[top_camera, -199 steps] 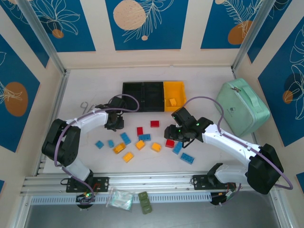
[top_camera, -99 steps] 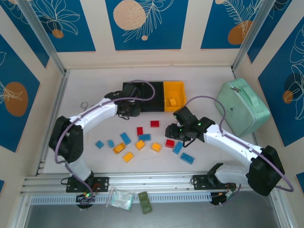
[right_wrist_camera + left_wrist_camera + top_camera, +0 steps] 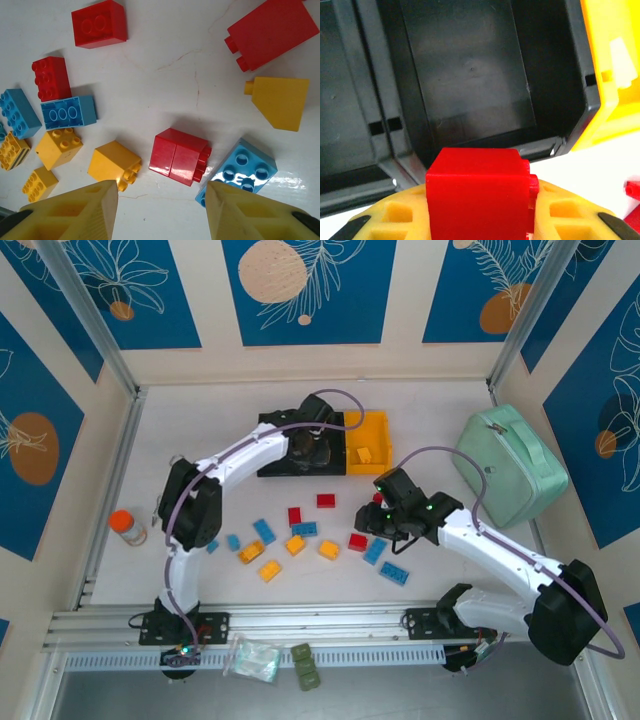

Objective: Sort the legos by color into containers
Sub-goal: Place the lego in the container.

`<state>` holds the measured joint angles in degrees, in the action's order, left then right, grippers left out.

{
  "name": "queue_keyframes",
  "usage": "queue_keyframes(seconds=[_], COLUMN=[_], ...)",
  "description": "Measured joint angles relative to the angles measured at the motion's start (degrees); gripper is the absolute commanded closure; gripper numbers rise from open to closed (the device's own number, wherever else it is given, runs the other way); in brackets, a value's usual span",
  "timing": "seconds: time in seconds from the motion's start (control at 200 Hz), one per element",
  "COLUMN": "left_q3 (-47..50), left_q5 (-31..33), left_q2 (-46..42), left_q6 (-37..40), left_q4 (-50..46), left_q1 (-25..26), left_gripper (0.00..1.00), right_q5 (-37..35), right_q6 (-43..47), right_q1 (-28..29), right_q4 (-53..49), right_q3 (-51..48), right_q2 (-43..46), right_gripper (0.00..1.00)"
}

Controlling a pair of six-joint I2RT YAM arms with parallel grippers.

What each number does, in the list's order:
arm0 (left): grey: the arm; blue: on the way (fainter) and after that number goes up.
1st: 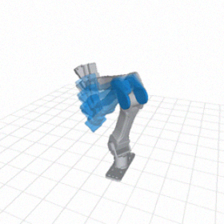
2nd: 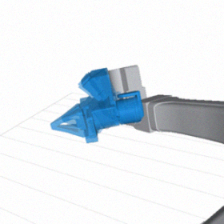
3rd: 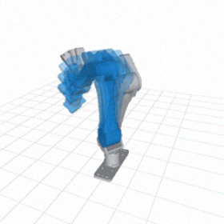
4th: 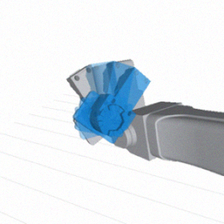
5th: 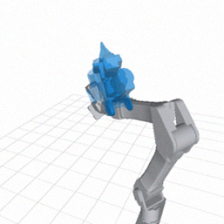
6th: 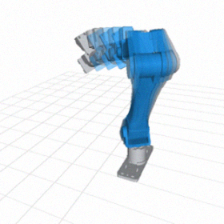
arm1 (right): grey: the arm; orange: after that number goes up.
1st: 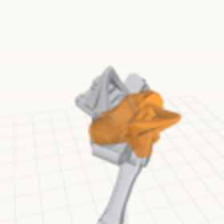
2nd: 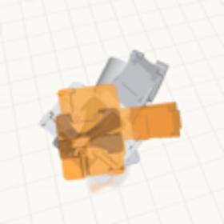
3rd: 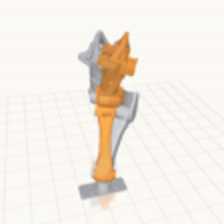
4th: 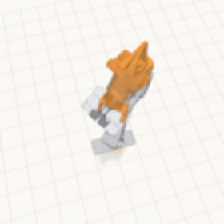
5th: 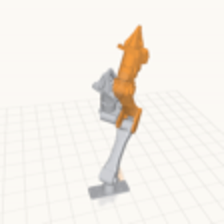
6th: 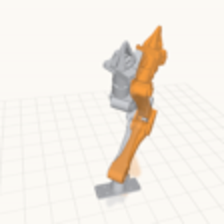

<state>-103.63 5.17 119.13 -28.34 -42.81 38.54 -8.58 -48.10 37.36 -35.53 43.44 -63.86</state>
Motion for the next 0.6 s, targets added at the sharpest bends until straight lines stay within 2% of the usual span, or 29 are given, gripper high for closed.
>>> queue_keyframes(seconds=[0.475,0.6], left_q3=[-10.01,-10.54], left_q5=[0.92,0.96], left_q2=[8.92,9.64], left_q6=[0.42,0.42], left_q4=[-4.00,-4.70], left_q1=[0.37,0.59], left_gripper=[0.72,0.66], right_q5=[0.00,0.00], right_q6=[-0.24,-0.39], right_q1=[-1.40,-1.62], right_q4=[-0.02,-0.04], right_q3=[-1.20,-1.22], right_q2=[1.95,1.95], right_gripper=[0.51,0.51])
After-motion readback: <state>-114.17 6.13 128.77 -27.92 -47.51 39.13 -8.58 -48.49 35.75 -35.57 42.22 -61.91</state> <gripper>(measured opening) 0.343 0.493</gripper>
